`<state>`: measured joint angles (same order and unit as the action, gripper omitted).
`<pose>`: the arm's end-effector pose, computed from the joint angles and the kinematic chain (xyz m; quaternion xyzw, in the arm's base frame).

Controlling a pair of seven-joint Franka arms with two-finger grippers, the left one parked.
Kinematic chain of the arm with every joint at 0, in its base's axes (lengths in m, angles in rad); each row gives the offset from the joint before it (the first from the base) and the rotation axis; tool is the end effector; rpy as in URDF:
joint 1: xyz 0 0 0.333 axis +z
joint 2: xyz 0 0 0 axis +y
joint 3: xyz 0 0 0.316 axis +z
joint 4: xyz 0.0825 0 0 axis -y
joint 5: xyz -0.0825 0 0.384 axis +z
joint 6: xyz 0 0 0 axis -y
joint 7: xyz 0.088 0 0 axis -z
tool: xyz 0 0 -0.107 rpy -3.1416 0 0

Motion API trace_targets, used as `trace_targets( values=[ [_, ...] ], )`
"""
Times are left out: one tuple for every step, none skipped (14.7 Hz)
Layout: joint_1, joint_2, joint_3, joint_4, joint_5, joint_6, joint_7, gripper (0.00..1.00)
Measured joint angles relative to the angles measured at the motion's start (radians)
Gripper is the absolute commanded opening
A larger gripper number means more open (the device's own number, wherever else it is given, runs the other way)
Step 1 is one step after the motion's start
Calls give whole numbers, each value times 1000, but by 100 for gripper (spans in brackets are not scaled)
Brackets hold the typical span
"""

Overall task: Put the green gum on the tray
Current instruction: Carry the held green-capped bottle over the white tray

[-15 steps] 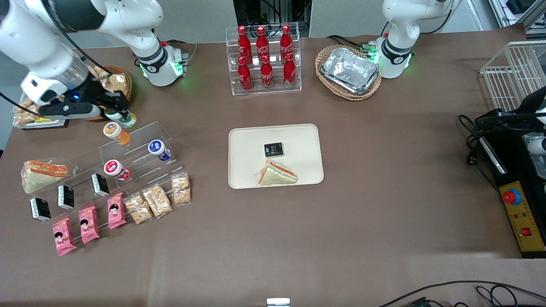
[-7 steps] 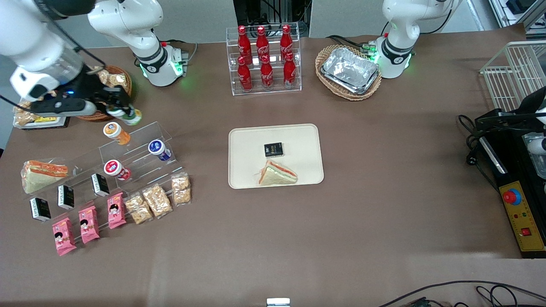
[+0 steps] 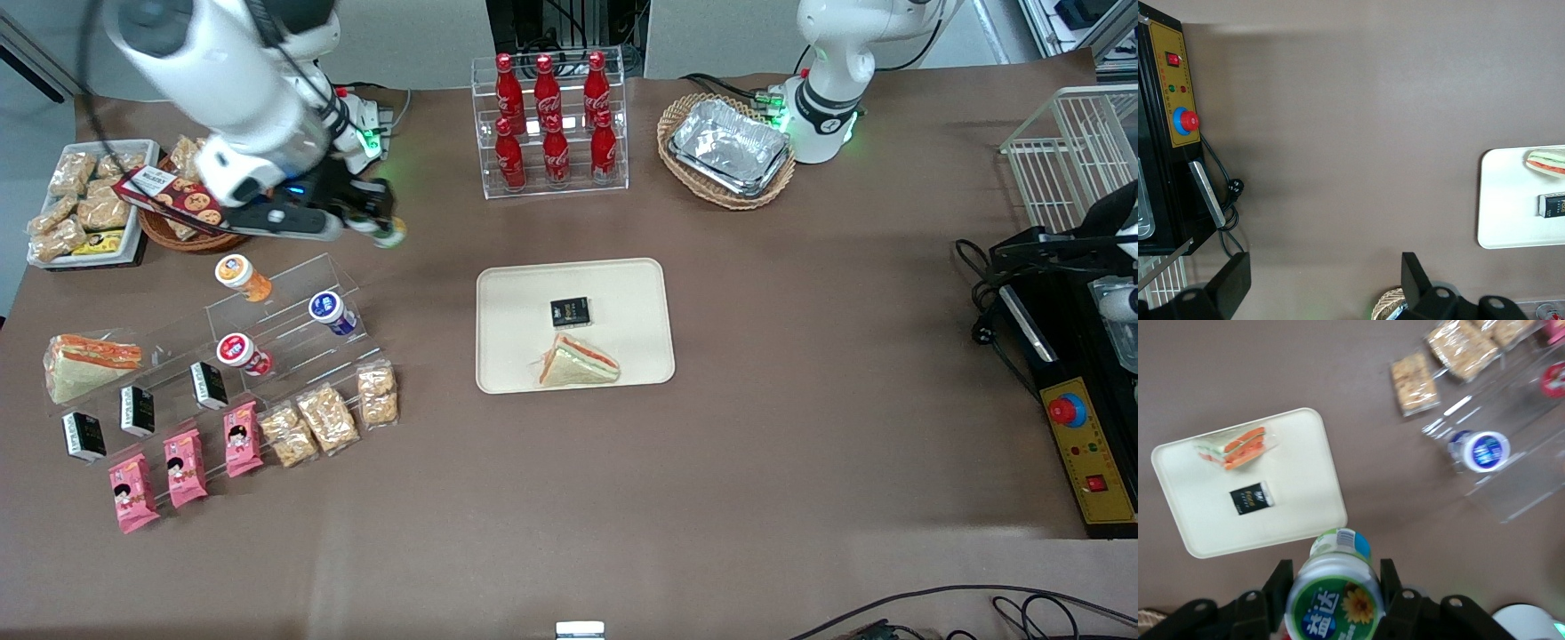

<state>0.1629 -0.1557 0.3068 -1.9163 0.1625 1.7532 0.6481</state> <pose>0.4481 0.2534 0.5554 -0.9927 0.1061 0.0356 0.0442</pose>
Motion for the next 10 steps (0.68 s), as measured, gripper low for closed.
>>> trace_targets(
  values=[
    [1, 24, 37, -15, 0, 54, 55, 42],
    [2, 45, 73, -42, 0, 118, 107, 42],
    [4, 66, 109, -77, 0, 187, 156, 42],
    [4, 86, 143, -119, 0, 260, 202, 42],
    [6, 105, 173, -162, 0, 333, 243, 42],
    [9, 126, 201, -207, 0, 410, 277, 42],
    [15, 147, 219, -246, -1, 474, 304, 42],
    [26, 168, 229, -277, -11, 526, 328, 42],
    [39, 190, 232, -301, -37, 570, 357, 42],
    [48, 214, 232, -316, -78, 603, 393, 42]
  ],
)
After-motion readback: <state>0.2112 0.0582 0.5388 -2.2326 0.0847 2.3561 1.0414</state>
